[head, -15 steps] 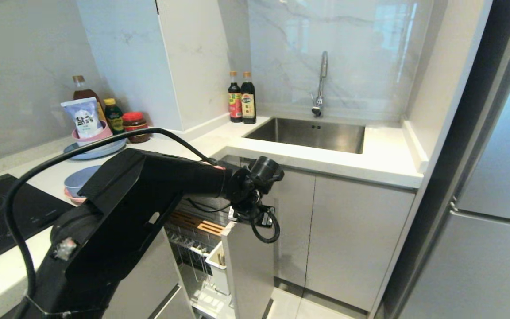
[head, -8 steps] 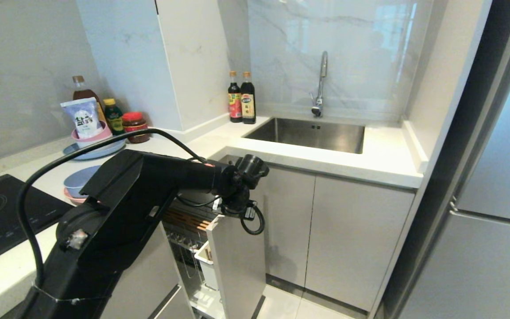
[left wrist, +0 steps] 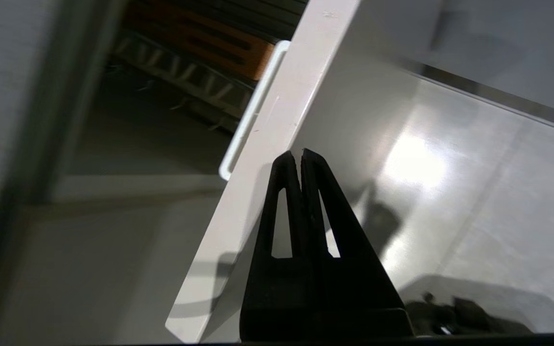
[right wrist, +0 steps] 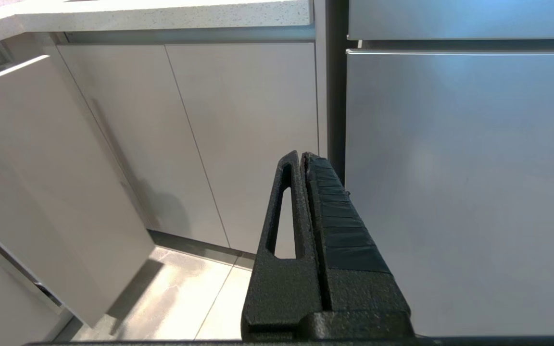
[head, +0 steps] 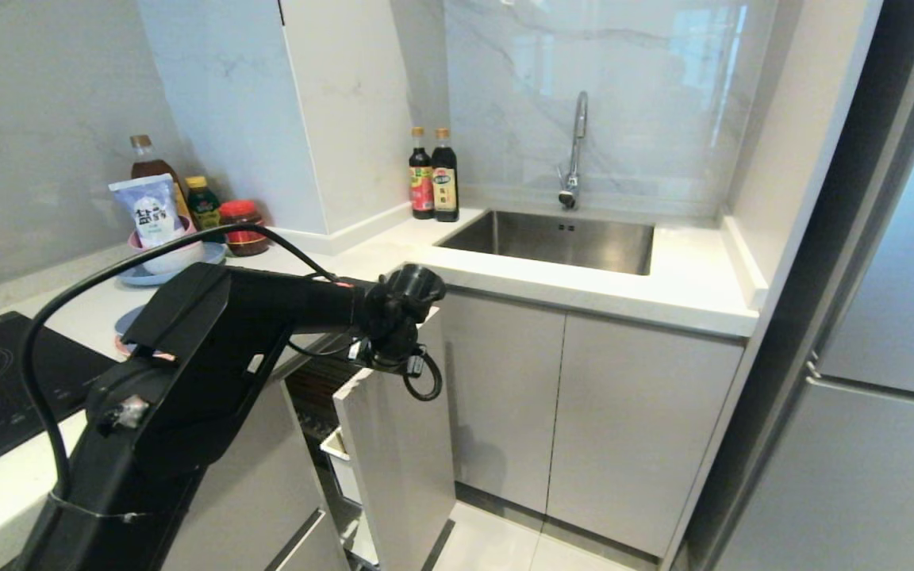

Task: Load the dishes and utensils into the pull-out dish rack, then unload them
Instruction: Close the cupboard

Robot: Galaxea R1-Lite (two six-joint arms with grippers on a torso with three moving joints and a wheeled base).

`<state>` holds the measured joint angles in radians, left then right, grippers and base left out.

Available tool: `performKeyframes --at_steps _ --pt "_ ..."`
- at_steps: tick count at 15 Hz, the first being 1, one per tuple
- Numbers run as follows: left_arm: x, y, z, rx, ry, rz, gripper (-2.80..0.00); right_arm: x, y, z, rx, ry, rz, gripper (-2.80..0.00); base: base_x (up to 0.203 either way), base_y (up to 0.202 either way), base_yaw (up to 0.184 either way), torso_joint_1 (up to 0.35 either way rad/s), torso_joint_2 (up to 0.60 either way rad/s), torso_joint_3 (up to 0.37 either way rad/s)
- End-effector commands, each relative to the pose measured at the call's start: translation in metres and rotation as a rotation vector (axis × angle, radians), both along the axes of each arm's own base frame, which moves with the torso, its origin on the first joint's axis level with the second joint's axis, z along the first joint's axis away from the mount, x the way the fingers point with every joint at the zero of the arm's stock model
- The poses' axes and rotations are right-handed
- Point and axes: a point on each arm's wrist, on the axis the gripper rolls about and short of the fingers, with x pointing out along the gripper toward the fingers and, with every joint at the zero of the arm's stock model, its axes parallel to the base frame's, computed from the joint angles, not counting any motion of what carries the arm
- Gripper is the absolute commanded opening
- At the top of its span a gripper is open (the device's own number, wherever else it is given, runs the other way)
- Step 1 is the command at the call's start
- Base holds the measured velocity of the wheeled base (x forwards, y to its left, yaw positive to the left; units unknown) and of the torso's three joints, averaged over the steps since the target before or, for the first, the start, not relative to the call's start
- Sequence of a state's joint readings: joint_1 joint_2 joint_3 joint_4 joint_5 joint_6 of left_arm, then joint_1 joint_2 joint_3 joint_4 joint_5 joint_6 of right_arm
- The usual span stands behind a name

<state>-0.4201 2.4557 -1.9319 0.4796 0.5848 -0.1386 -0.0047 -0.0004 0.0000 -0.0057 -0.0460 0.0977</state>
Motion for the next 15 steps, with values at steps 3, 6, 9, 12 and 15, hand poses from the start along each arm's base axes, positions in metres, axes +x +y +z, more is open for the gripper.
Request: performKeyframes --at_steps 3,6,9,12,15 --pt "0.016 0.026 -0.005 0.073 -0.029 0.058 -2.80 0.000 0.000 0.000 0.000 -0.005 0.000 -2.80 0.000 0.000 0.000 0.000 0.00 0.000" --pt "0.022 0.036 -0.005 0.102 -0.050 0.081 -2.80 0.000 0.000 0.000 0.000 -0.005 0.000 -2.80 0.000 0.000 0.000 0.000 0.00 0.000" --pt "0.022 0.036 -0.006 0.105 -0.047 0.082 -2.80 0.000 0.000 0.000 0.000 -0.005 0.000 -2.80 0.000 0.000 0.000 0.000 0.00 0.000" --pt "0.022 0.037 -0.006 0.108 -0.047 0.084 -2.80 0.000 0.000 0.000 0.000 -0.005 0.000 -2.80 0.000 0.000 0.000 0.000 0.00 0.000" --pt "0.023 0.038 -0.009 0.112 -0.044 0.087 -2.80 0.000 0.000 0.000 0.000 -0.005 0.000 -2.80 0.000 0.000 0.000 0.000 0.00 0.000"
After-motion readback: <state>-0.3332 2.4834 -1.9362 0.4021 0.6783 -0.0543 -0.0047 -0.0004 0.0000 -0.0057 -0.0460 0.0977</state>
